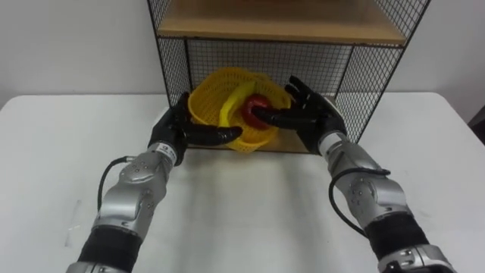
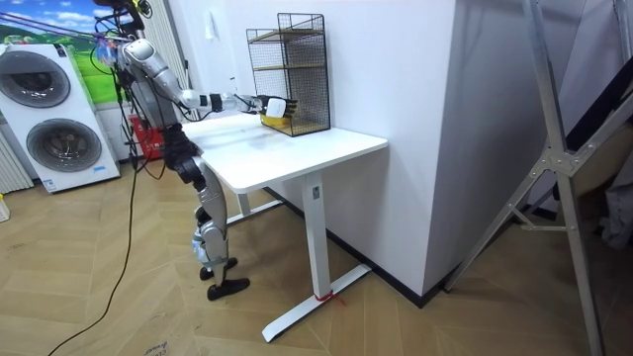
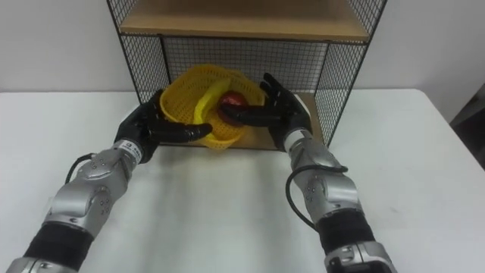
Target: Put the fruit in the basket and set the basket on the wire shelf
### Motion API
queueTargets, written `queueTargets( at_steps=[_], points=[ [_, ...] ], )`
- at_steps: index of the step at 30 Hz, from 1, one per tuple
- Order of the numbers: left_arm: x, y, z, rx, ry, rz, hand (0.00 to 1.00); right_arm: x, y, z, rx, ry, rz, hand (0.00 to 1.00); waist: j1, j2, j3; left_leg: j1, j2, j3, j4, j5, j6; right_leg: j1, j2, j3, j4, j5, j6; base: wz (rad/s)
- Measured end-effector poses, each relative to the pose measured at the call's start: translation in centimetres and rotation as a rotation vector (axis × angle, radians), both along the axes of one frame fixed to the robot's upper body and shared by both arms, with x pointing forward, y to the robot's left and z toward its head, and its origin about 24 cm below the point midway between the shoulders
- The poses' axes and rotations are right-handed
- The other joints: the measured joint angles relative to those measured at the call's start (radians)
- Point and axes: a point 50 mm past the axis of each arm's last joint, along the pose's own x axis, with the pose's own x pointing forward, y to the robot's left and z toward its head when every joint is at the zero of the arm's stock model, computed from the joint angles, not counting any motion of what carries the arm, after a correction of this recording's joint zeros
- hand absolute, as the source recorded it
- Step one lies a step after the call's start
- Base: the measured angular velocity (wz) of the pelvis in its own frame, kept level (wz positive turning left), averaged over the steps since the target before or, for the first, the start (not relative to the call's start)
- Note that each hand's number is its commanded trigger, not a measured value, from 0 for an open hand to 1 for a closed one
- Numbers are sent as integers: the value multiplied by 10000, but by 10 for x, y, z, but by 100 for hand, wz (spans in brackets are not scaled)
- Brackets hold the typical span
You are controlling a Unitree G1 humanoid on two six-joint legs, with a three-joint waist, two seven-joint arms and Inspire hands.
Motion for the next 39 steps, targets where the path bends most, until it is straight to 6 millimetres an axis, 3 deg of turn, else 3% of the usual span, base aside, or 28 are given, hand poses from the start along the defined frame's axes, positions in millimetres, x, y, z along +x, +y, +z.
queueTargets(
  at_steps=[6, 11, 23, 39],
  points=[
    [-7, 3, 3, 63, -301, 8, 0, -8, -1, 5, 86, -431, 107, 0, 7, -15, -1, 21, 6, -7, -73, 27, -34, -1, -7, -55, -8, -47, -50, 0],
    [-25, 10, -1, 342, -410, -236, 0, -22, -4, -1, 187, -442, 60, 0, 11, -123, -15, 20, -7, -3, -85, 24, -39, 8, -47, -166, -6, -126, -80, 0],
    [-47, 15, -7, 214, -646, -545, 0, -26, -3, -3, 361, -527, 239, 0, 14, -206, 31, 5, -20, -32, -92, 26, -45, 2, -65, -208, -8, -199, -83, 0],
    [-47, 16, -5, 277, -808, -753, 0, -28, -3, -5, 389, -507, 313, 0, 10, -210, 40, -17, -20, -63, -102, 33, -53, 37, -58, -226, -143, -183, -87, 0]
  ],
)
